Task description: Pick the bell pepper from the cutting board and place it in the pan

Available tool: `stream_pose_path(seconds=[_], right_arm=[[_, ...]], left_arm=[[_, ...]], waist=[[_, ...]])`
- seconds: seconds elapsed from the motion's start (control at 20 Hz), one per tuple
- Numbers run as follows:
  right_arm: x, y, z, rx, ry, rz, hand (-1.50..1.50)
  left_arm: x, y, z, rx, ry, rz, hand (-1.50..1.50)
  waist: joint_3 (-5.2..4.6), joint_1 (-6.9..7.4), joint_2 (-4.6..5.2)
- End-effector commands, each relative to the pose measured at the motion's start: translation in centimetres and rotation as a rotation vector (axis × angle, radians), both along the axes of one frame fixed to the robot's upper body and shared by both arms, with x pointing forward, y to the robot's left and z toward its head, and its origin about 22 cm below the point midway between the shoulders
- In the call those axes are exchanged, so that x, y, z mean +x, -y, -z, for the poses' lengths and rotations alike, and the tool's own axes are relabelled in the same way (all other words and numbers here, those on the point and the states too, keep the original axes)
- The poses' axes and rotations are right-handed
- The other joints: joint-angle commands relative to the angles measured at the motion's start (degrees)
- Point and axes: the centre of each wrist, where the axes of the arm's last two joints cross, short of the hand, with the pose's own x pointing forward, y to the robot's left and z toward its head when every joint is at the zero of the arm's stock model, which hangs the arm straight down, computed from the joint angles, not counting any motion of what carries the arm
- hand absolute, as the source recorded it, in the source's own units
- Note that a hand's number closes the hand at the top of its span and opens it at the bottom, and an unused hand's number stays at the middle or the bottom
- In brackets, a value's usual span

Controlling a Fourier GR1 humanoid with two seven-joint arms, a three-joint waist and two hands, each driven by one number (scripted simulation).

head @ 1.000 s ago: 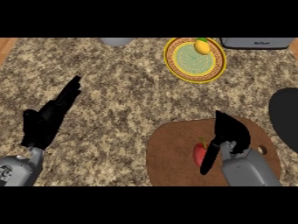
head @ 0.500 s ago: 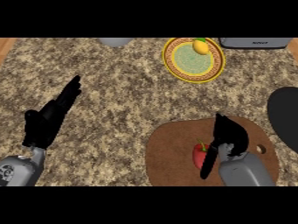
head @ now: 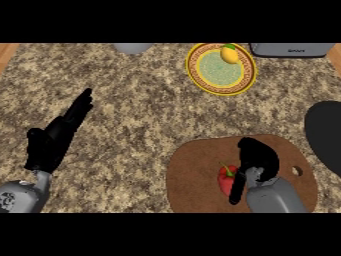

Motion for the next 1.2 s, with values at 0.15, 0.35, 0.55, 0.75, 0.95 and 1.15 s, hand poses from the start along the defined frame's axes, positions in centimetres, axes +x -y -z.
stream_pose_path(seconds=[0.15, 0.35, 0.55, 0.75, 0.95, 1.15], right_arm=[[-1.3, -2.2, -0.2, -0.098, -0.121, 0.062, 1.5], [-0.2, -2.9, -1.2, -0.149, -0.015, 0.042, 1.5], [-6.2, -0.7, -2.9, -0.013, 0.175, -0.225, 1.5], [-10.0, -1.1, -6.1, 0.222, 0.382, -0.614, 1.5], [-13.1, 1.9, -10.4, 0.196, 0.671, -0.714, 1.5], [-16.8, 4.3, -14.9, 0.202, 0.942, -0.739, 1.5]], left_arm=[[-0.7, -0.1, -0.2, -0.015, -0.01, 0.006, 0.0], [0.3, 0.3, 0.5, 0.013, 0.009, -0.022, 0.0], [1.1, -0.9, 0.4, 0.0, 0.006, -0.019, 0.0], [-0.1, -1.6, 0.6, -0.002, -0.03, -0.054, 0.0], [-0.6, -1.5, 1.4, -0.004, -0.053, -0.088, 0.0], [-1.0, -1.6, 1.6, -0.009, -0.042, -0.082, 0.0]], waist=[[0.74, 0.13, 0.61], [0.76, 0.06, 0.83], [0.76, -1.53, 0.52], [1.04, -3.94, -1.66], [1.1, -5.48, -1.5], [1.09, -5.74, -1.0]])
